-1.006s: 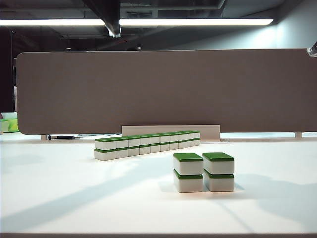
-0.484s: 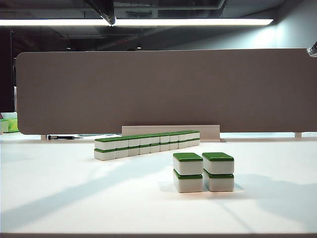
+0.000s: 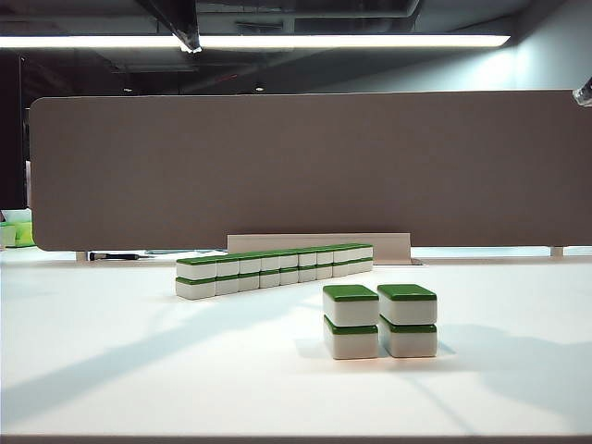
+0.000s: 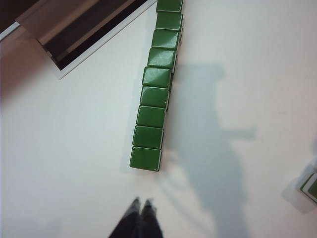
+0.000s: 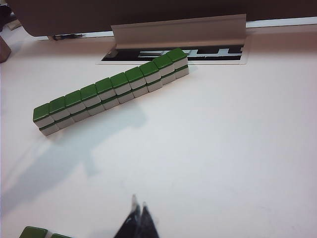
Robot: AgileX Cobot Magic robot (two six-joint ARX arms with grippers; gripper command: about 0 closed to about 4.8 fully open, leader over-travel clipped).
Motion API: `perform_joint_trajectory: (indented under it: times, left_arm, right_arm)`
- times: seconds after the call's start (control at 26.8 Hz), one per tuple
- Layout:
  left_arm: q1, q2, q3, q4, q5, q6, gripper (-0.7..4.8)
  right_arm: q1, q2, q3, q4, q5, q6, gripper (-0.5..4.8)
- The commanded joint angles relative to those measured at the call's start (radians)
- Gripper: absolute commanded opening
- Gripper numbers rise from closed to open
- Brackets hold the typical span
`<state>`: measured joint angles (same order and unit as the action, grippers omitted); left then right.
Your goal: Take a mahjong tile from the mahjong wall and then place it on the table close to you.
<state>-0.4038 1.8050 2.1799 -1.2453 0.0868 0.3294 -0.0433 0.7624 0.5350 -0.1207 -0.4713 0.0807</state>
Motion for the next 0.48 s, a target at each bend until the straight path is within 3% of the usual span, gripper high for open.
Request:
perform_joint_trajectory:
  times: [0.04, 0.48]
  left_arm:
    - [-0.001, -0.006, 0.001, 0.004, 0.004, -0.005, -0.04]
    - [-0.001, -0.006, 0.001, 0.004, 0.004, -0.053, -0.04]
  right_arm:
    - [0.001, -0.002, 0.006, 0.013, 0.0, -0.003, -0.01]
    - [0.001, -0.001, 0.006, 0.013, 0.0, -0.003, -0.01]
